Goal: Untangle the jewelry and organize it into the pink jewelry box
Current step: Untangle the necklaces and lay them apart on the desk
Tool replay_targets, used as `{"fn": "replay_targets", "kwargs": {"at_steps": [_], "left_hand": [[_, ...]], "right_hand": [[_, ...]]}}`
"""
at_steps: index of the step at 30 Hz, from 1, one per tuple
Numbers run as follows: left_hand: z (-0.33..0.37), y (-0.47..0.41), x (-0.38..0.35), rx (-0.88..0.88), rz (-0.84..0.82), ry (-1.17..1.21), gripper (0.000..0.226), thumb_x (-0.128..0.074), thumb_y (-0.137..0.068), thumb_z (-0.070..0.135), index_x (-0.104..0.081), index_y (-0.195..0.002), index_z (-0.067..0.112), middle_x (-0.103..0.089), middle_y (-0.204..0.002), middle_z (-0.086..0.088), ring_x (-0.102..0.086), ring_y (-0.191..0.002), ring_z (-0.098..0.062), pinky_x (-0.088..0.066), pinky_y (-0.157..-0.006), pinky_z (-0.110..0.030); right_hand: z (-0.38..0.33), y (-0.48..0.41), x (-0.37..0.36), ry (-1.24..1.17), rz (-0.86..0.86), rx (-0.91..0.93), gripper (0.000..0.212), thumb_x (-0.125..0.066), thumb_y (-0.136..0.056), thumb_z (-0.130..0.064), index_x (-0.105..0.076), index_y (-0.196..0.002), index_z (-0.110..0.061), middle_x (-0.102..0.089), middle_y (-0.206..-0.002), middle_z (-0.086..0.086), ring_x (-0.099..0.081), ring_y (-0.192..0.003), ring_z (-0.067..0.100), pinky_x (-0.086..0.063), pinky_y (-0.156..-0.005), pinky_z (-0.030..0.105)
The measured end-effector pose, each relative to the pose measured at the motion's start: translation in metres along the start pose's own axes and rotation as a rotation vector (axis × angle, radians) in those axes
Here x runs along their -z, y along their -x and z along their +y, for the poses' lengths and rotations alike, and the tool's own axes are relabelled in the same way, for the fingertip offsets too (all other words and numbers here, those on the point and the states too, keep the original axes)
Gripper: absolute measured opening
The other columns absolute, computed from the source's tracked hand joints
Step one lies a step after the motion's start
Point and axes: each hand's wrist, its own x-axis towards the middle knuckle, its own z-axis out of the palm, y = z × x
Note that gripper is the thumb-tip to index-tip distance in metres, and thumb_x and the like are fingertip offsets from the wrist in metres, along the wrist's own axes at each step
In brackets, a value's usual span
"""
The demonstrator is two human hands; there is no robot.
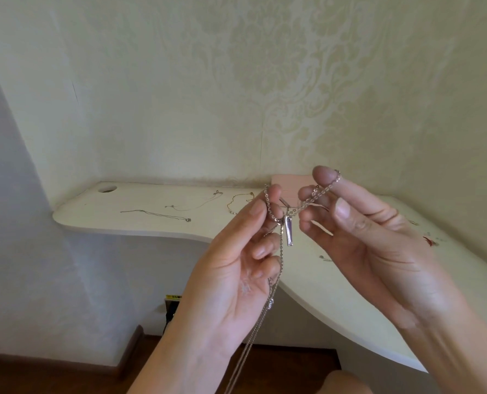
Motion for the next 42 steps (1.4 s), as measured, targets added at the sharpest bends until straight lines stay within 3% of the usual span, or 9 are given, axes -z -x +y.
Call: {"fn": "replay_targets", "kwargs": {"at_steps": [8,15,17,23,26,30,34,38,42], "left_hand": [[-0.005,0.003,-0.002,-0.079,-0.078,-0.050,0.024,-0.067,-0.074,0.006,-0.077,-0.091,0.022,-0.062,-0.074,0.011,-0.033,-0.041,-0.001,-0.021,-0.036,-0.009],[-0.008,0.004,-0.002,-0.185,-0.032,-0.108,0.020,-0.066,-0.071,0.016,-0.078,-0.086,0.023,-0.065,-0.073,0.011,-0.028,-0.037,0.001,-0.019,-0.037,-0.010],[-0.009,0.003,0.000,-0.205,0.003,-0.119,0.022,-0.073,-0.069,0.006,-0.078,-0.083,0.022,-0.065,-0.072,0.010,-0.027,-0.036,0.001,-0.017,-0.036,-0.010],[-0.012,-0.001,0.009,-0.379,0.056,-0.252,0.020,-0.068,-0.059,0.025,-0.078,-0.076,0.023,-0.074,-0.090,0.003,-0.027,-0.034,-0.001,-0.023,-0.036,-0.012],[-0.013,-0.002,0.015,-0.480,0.073,-0.407,0.017,-0.066,-0.062,0.028,-0.078,-0.074,0.027,-0.074,-0.086,0.001,-0.026,-0.039,-0.005,-0.021,-0.040,-0.014],[-0.014,-0.004,0.023,-0.706,0.073,-0.712,0.018,-0.066,-0.072,0.027,-0.076,-0.085,0.035,-0.064,-0.075,-0.016,-0.034,-0.045,-0.008,-0.031,-0.046,-0.013],[-0.008,-0.008,0.028,-0.937,0.058,-1.075,0.018,-0.066,-0.081,0.018,-0.073,-0.096,0.024,-0.058,-0.065,0.011,-0.038,-0.051,-0.005,-0.033,-0.053,-0.012],[-0.001,-0.008,0.025,-1.043,0.056,-1.266,0.015,-0.067,-0.081,0.013,-0.074,-0.093,0.018,-0.065,-0.072,0.005,-0.044,-0.054,0.003,-0.035,-0.054,-0.009],[0.003,-0.008,0.024,-1.083,0.029,-1.303,0.014,-0.068,-0.082,0.012,-0.074,-0.095,0.014,-0.068,-0.079,0.005,-0.053,-0.060,0.001,-0.039,-0.056,-0.011]], "right_hand": [[-0.008,-0.005,-0.021,0.301,0.209,0.200,0.029,-0.070,-0.061,-0.018,-0.075,-0.090,-0.018,-0.075,-0.089,-0.001,-0.069,-0.085,0.005,-0.048,-0.069,0.009],[-0.006,-0.006,-0.024,0.365,0.208,0.192,0.014,-0.069,-0.062,-0.006,-0.075,-0.074,-0.008,-0.074,-0.075,0.001,-0.070,-0.073,0.007,-0.051,-0.066,0.012],[-0.006,-0.005,-0.022,0.390,0.219,0.184,0.011,-0.070,-0.061,-0.005,-0.074,-0.071,-0.008,-0.074,-0.072,0.001,-0.069,-0.070,0.007,-0.051,-0.065,0.012],[-0.002,-0.001,-0.018,0.719,0.066,0.093,0.002,-0.070,-0.078,-0.018,-0.071,-0.079,-0.019,-0.071,-0.076,0.000,-0.066,-0.073,0.013,-0.053,-0.073,0.020],[0.000,-0.001,-0.016,0.821,0.051,0.073,0.005,-0.065,-0.082,-0.017,-0.070,-0.083,-0.020,-0.069,-0.076,-0.003,-0.064,-0.073,0.007,-0.049,-0.070,0.015],[0.002,-0.002,-0.016,0.808,0.090,0.077,0.013,-0.066,-0.074,-0.023,-0.074,-0.084,-0.020,-0.073,-0.078,-0.009,-0.067,-0.077,0.004,-0.048,-0.071,0.011],[0.011,-0.002,-0.012,0.765,0.119,0.097,0.014,-0.067,-0.075,-0.017,-0.075,-0.086,-0.022,-0.072,-0.079,-0.007,-0.067,-0.079,0.008,-0.052,-0.075,0.018],[0.021,0.001,-0.011,0.771,0.173,0.160,0.016,-0.067,-0.077,-0.015,-0.076,-0.087,-0.025,-0.070,-0.077,-0.008,-0.066,-0.079,0.010,-0.054,-0.078,0.029],[0.025,0.003,-0.012,0.843,0.199,0.258,0.015,-0.070,-0.081,-0.018,-0.076,-0.089,-0.029,-0.069,-0.080,-0.011,-0.066,-0.081,0.011,-0.052,-0.076,0.026]]}}
